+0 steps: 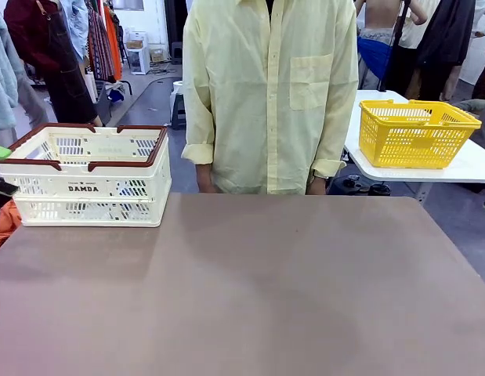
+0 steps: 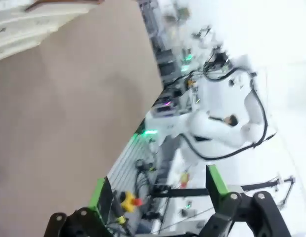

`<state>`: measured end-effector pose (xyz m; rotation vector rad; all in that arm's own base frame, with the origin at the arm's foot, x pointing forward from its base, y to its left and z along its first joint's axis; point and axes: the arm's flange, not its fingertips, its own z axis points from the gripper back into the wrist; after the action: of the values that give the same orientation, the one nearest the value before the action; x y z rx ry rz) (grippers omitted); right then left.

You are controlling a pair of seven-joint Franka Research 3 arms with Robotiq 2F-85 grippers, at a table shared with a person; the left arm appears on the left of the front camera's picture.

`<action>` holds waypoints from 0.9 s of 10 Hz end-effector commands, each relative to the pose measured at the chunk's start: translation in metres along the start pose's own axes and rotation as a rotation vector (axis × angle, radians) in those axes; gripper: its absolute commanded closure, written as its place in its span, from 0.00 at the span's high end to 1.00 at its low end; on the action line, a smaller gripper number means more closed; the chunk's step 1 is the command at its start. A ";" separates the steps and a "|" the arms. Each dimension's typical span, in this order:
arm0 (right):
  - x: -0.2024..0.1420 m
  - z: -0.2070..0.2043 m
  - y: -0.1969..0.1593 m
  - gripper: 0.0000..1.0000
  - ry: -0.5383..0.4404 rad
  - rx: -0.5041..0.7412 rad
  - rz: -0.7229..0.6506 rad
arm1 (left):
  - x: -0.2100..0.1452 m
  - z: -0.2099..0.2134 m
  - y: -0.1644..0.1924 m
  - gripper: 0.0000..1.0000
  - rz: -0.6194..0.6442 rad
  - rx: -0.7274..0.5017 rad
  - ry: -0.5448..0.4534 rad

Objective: Place the drinks into the Shopping basket.
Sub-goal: Pick up one drink and place it into the Shopping basket.

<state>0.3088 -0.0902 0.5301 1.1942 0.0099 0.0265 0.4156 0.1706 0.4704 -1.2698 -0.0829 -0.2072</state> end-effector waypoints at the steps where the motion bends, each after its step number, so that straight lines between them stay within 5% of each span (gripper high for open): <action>1: -0.002 0.002 0.000 1.00 0.012 -0.013 0.021 | 0.006 -0.012 -0.014 1.00 -0.062 0.059 0.042; 9: -0.002 0.002 0.000 1.00 0.012 -0.013 0.021 | 0.006 -0.012 -0.014 1.00 -0.062 0.059 0.042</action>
<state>0.3088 -0.0902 0.5301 1.1941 0.0099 0.0266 0.4212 0.1530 0.4827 -1.2161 -0.0790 -0.2680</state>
